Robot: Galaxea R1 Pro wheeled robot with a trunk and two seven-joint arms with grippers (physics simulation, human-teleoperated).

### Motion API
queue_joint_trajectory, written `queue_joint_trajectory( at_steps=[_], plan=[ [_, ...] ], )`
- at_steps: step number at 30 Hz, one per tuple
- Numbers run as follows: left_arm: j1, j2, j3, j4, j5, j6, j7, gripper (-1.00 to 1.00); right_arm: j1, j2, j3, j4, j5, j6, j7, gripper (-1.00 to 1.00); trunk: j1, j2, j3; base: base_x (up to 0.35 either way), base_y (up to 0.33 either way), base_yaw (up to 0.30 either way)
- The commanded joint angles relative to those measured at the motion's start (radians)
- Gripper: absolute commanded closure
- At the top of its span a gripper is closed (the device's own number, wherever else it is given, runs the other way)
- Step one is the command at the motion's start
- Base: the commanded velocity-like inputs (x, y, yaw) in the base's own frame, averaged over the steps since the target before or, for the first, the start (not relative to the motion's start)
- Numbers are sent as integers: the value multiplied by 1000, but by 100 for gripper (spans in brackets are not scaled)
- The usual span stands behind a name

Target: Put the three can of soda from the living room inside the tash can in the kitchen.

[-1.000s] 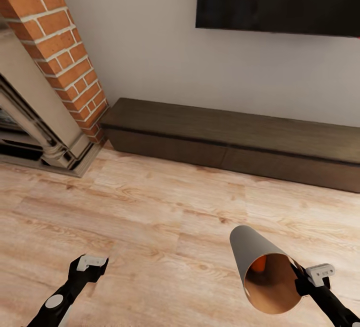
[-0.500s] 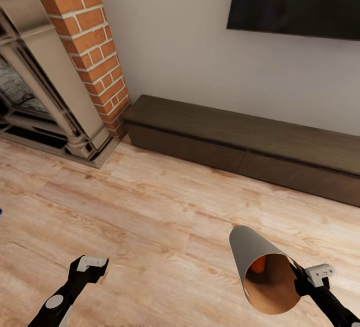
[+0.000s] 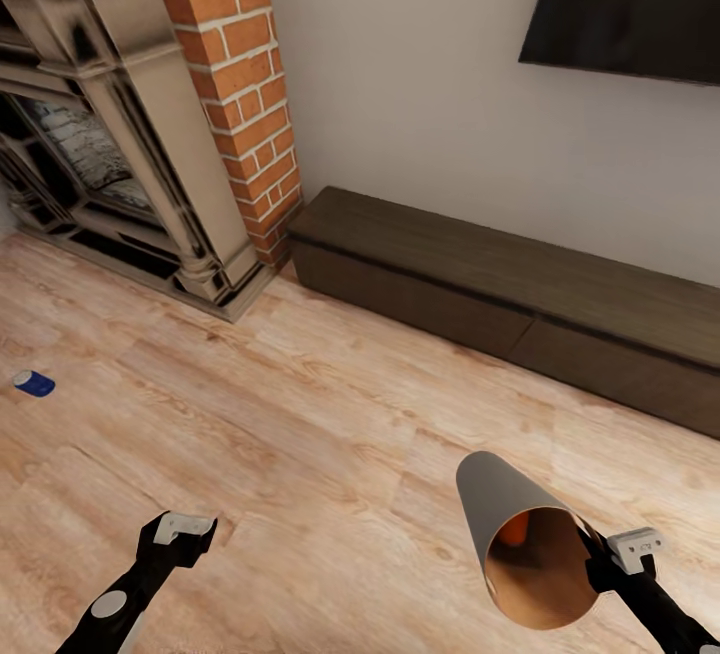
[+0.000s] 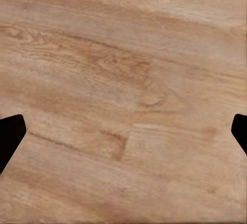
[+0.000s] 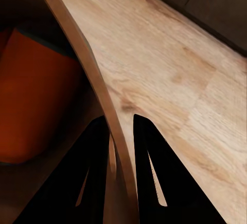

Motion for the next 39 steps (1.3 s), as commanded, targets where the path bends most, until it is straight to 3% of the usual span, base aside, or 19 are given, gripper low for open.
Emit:
queue_joint_trajectory(
  at_steps=[1,28,39],
  plan=[
    [0,0,0,0,0,0,0,-100,0,1,-1,-1,-10,2,11,100,0,0,0,0,0,256],
    [0,0,0,1,-1,0,0,-100,0,26,-1,-2,-5,0,13,100,0,0,0,2,0,256],
    [0,0,0,1,6,6,0,-100,0,27,-1,-2,-6,0,14,100,0,0,0,219,140,200]
  ],
)
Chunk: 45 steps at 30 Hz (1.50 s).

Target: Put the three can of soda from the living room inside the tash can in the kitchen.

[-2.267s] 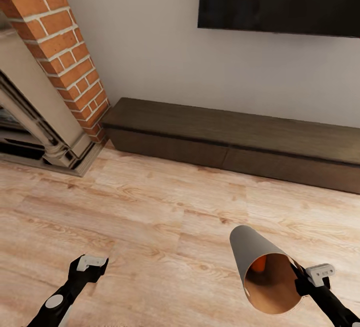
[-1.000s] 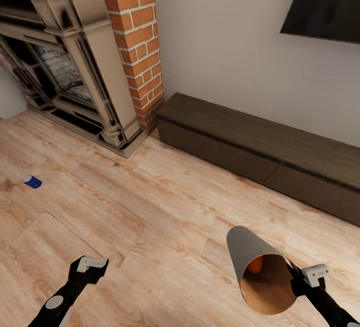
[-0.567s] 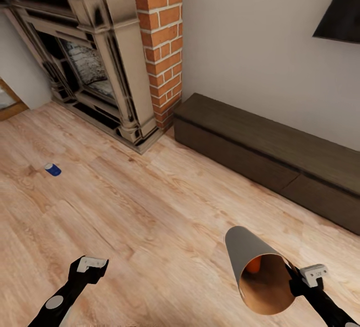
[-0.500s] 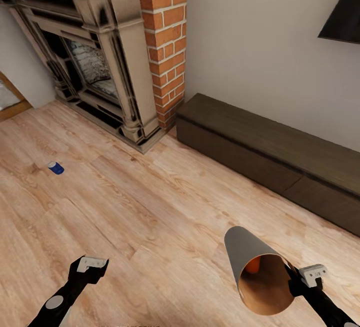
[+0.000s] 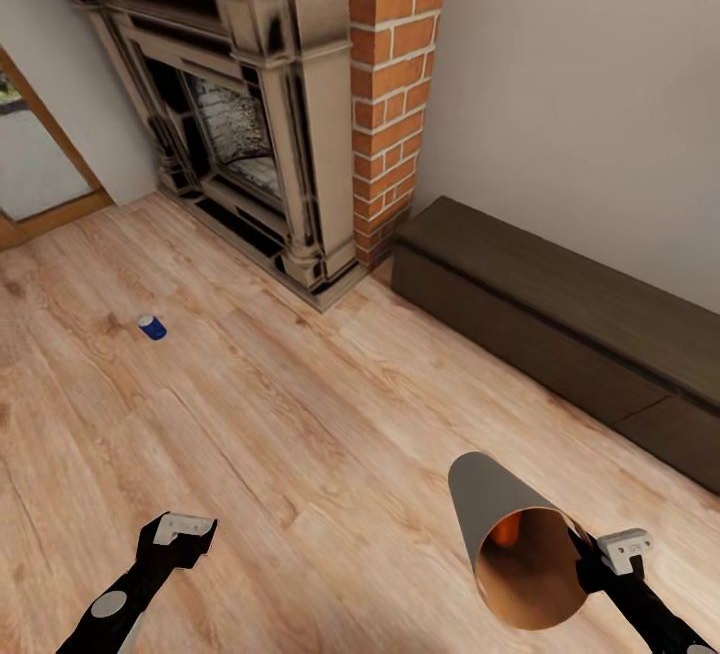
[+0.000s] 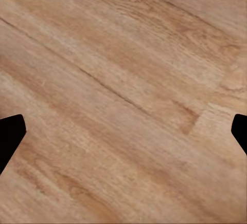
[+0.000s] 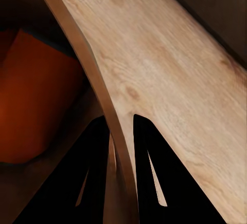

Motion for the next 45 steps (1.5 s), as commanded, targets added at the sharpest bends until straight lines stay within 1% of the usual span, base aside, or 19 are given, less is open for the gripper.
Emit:
queue_joint_trajectory(
  at_steps=[1,9,12,17,45],
  plan=[
    [0,0,0,0,0,0,0,-100,0,0,-1,-1,-9,1,12,100,0,0,0,229,212,52],
    [0,0,0,0,-1,2,1,-100,0,0,0,-1,-8,1,13,100,0,0,0,189,261,13],
    [0,0,0,0,-1,4,0,-100,1,7,-1,0,-9,0,18,100,0,0,0,110,304,0],
    [0,0,0,0,-1,5,0,-100,1,9,-1,0,-9,0,17,100,0,0,0,89,308,0],
    [0,0,0,0,-1,6,-2,-100,1,9,-1,-1,-11,0,26,100,0,0,1,9,315,-7]
  ],
)
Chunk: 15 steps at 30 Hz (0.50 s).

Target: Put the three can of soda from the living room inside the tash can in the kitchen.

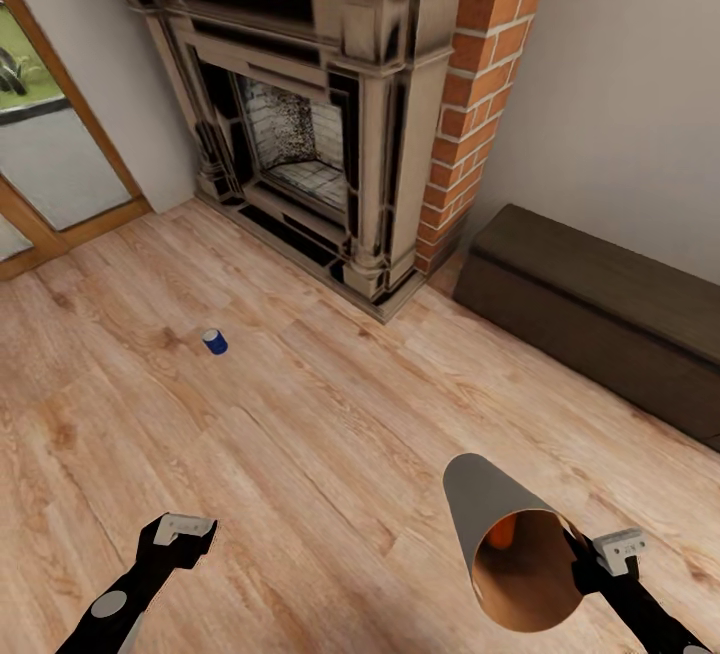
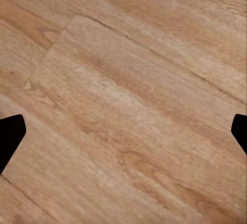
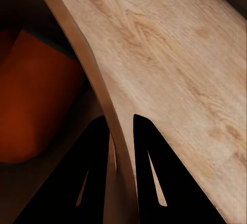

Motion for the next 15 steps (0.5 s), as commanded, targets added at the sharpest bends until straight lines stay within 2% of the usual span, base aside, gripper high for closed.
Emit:
queue_joint_trajectory(
  at_steps=[1,15],
  plan=[
    [0,0,0,0,0,0,0,-100,0,0,-1,-1,-12,2,11,100,0,0,1,47,316,-115],
    [0,1,0,-1,0,0,-12,-100,-1,-4,-2,-2,-14,3,12,100,0,0,12,120,316,-199]
  ],
)
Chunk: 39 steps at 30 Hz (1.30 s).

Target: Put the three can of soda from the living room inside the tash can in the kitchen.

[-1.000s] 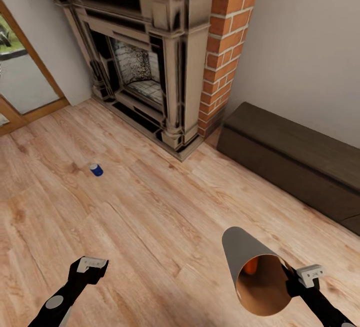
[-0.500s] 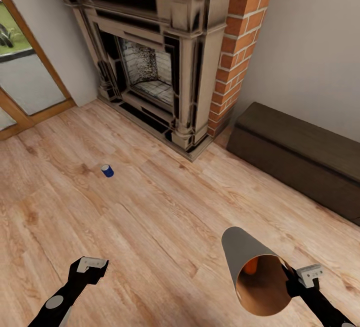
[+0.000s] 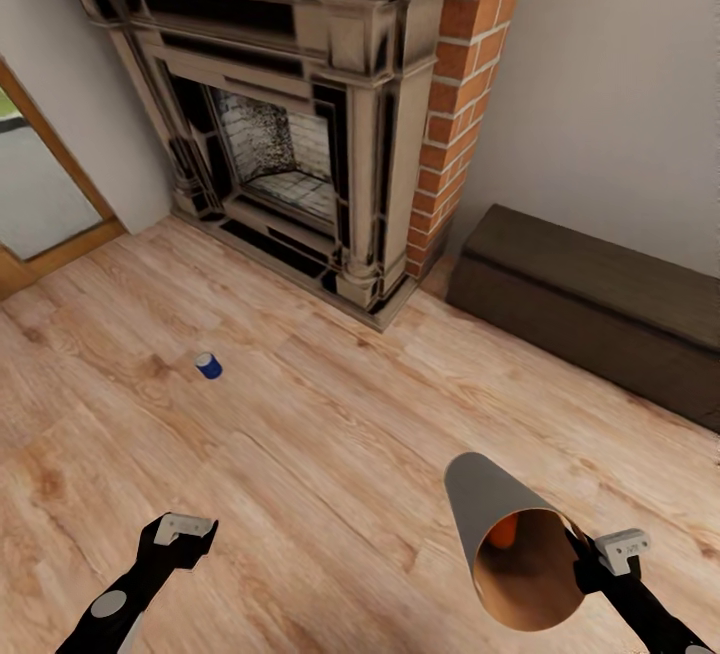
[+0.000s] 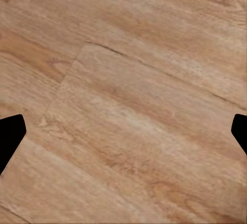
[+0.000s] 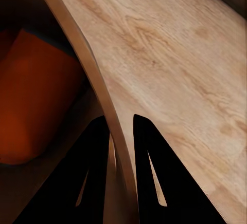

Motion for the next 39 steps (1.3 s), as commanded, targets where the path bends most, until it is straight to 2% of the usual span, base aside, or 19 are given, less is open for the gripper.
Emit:
queue_joint_trajectory(
  at_steps=[1,12,19,39],
  plan=[
    [0,0,-1,0,1,0,-1,-100,0,0,0,-1,-8,1,11,100,0,0,1,142,316,-217],
    [0,0,-1,-1,2,1,-1,-100,-1,-5,5,0,-8,6,15,100,0,0,9,143,316,-190],
    [0,0,-2,-1,2,2,-2,-100,-2,-8,0,0,-16,17,62,100,0,0,10,143,316,-24],
    [0,0,-2,0,-3,2,-2,-100,-2,-7,-3,1,-19,30,67,100,0,0,12,153,310,-6]
  ],
)
